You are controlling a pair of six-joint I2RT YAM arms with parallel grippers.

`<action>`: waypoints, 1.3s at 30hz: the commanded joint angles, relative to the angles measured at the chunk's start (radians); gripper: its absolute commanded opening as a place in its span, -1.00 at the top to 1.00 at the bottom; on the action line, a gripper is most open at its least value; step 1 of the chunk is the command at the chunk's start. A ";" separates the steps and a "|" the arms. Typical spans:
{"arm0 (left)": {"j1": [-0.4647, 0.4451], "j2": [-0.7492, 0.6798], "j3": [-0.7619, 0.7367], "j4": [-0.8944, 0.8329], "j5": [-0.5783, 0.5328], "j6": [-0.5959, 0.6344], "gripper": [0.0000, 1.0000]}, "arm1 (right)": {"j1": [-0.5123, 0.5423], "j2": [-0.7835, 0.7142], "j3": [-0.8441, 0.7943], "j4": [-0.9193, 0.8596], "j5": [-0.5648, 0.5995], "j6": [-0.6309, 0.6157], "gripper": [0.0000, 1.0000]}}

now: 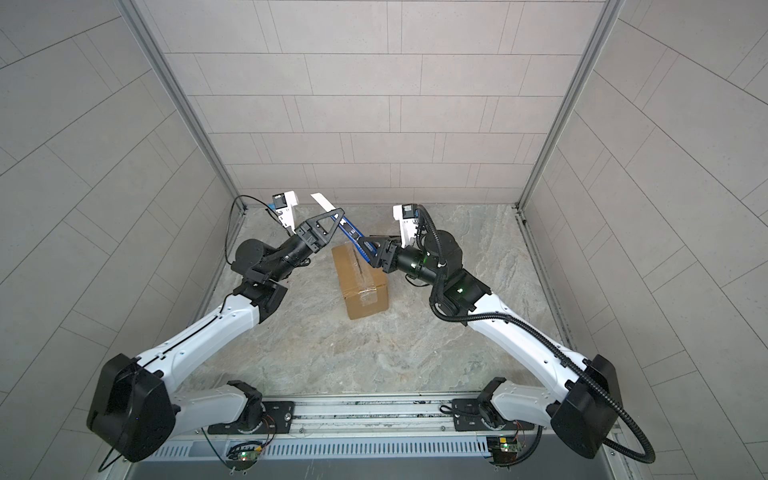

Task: Unpack the express box

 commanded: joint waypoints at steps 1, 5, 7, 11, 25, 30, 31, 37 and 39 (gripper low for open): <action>-0.014 -0.019 -0.012 0.112 -0.071 -0.030 1.00 | 0.005 -0.034 -0.032 0.148 0.058 0.071 0.03; -0.026 -0.010 -0.013 0.146 -0.081 -0.053 1.00 | 0.008 -0.030 -0.070 0.261 0.058 0.112 0.03; -0.027 -0.006 -0.015 0.160 -0.087 -0.061 1.00 | 0.009 -0.022 -0.087 0.333 0.049 0.142 0.02; -0.034 -0.001 -0.020 0.186 -0.099 -0.076 1.00 | 0.026 0.001 -0.099 0.440 0.044 0.179 0.02; -0.041 0.002 -0.020 0.203 -0.111 -0.081 1.00 | 0.060 0.064 -0.078 0.520 0.050 0.214 0.26; -0.042 0.012 -0.022 0.217 -0.108 -0.092 1.00 | 0.062 0.067 -0.076 0.524 0.053 0.218 0.49; -0.041 0.012 -0.022 0.219 -0.107 -0.093 1.00 | 0.062 0.069 -0.076 0.526 0.052 0.219 0.54; -0.041 0.011 -0.022 0.218 -0.103 -0.091 1.00 | 0.062 0.077 -0.076 0.538 0.048 0.233 0.85; -0.040 0.008 -0.022 0.207 -0.101 -0.086 1.00 | 0.062 0.077 -0.076 0.537 0.050 0.237 1.00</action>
